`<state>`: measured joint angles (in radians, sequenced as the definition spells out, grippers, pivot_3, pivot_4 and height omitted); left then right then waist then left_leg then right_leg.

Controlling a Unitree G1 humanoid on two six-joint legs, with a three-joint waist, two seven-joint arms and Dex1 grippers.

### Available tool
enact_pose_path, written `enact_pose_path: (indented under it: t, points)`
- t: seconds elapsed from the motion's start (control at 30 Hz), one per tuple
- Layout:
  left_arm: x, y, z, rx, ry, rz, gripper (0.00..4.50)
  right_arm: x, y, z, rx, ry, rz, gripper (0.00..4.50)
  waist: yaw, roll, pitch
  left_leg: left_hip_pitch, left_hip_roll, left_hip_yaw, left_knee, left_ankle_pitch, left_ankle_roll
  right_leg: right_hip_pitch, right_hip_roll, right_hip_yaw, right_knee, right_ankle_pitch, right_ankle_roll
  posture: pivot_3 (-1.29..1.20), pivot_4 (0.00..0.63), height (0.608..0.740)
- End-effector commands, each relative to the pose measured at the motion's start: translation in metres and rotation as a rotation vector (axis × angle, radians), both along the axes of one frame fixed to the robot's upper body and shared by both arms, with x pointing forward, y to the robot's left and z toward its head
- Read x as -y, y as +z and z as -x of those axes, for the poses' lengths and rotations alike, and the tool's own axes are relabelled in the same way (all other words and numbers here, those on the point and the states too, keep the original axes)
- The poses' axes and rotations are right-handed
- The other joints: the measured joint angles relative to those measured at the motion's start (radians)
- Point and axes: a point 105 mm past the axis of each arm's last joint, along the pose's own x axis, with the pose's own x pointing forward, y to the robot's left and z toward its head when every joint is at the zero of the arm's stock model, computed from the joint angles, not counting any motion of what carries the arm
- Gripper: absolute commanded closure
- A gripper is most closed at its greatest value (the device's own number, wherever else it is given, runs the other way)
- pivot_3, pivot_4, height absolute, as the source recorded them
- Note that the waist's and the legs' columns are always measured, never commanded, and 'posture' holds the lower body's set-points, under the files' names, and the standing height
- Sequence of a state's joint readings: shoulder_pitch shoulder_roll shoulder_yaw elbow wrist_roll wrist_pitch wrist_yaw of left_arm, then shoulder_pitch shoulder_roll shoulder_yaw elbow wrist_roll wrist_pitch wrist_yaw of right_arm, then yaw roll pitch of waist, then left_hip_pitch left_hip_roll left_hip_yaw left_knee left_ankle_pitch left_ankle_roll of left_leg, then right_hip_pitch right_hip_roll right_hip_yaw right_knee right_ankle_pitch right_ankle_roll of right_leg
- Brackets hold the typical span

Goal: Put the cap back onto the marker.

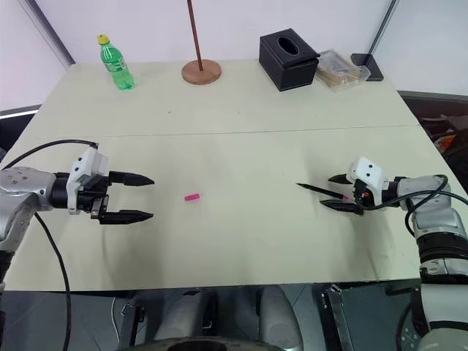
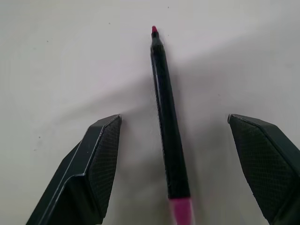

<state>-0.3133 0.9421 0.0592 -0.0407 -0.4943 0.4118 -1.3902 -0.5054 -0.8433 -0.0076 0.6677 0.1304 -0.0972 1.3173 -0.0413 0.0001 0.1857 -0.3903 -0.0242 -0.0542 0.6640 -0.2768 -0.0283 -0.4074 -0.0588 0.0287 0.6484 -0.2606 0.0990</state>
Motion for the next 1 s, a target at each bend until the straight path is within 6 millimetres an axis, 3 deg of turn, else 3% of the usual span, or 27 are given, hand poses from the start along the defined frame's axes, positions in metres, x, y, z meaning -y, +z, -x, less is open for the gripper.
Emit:
enact_pose_path:
  t: [0.03,0.5,0.6,0.77,0.8,1.0]
  points:
    - [-0.002,0.011,0.001,0.025,0.002,0.029,0.0,-0.014,0.001,-0.005,0.005,0.023,-0.03,0.78,-0.004,0.0,0.0,0.0,0.0,0.0,0.0,0.0,0.0,0.0,0.0,0.0,0.0,0.0,0.0,0.0,0.15,0.74]
    - [-0.001,0.005,0.001,0.037,0.008,0.009,0.0,-0.027,0.005,-0.013,-0.002,0.006,-0.092,0.78,-0.002,0.0,0.0,0.0,0.0,0.0,0.0,0.0,0.0,0.0,0.0,0.0,0.001,0.0,0.0,0.0,0.15,0.74]
    - [-0.002,0.004,0.001,0.038,0.012,0.009,0.0,-0.026,0.004,-0.014,-0.005,0.0,-0.09,1.69,-0.002,0.0,0.0,0.0,0.0,0.0,0.0,0.0,0.0,0.0,0.0,0.0,0.001,0.0,0.0,0.0,0.15,0.74]
    - [-0.002,0.004,0.001,0.042,0.018,0.01,0.0,-0.021,0.001,-0.011,-0.024,0.001,-0.061,4.29,0.0,0.0,0.0,0.0,0.0,0.0,0.0,0.0,0.0,0.0,0.0,0.0,0.001,0.0,0.0,0.0,0.15,0.74]
    - [-0.002,0.004,0.001,0.043,0.019,0.01,0.0,-0.019,0.001,-0.01,-0.028,-0.001,-0.052,4.47,0.0,0.0,0.0,0.0,0.0,0.0,0.0,0.0,0.0,0.0,0.0,0.0,0.001,0.0,0.0,0.0,0.15,0.74]
    - [-0.002,0.003,0.001,0.045,0.025,0.014,0.0,-0.01,-0.001,-0.008,-0.032,-0.007,-0.008,4.47,0.004,0.0,0.0,0.0,-0.001,0.0,0.0,0.0,0.0,0.0,-0.001,0.0,0.0,0.0,0.0,0.0,0.15,0.74]
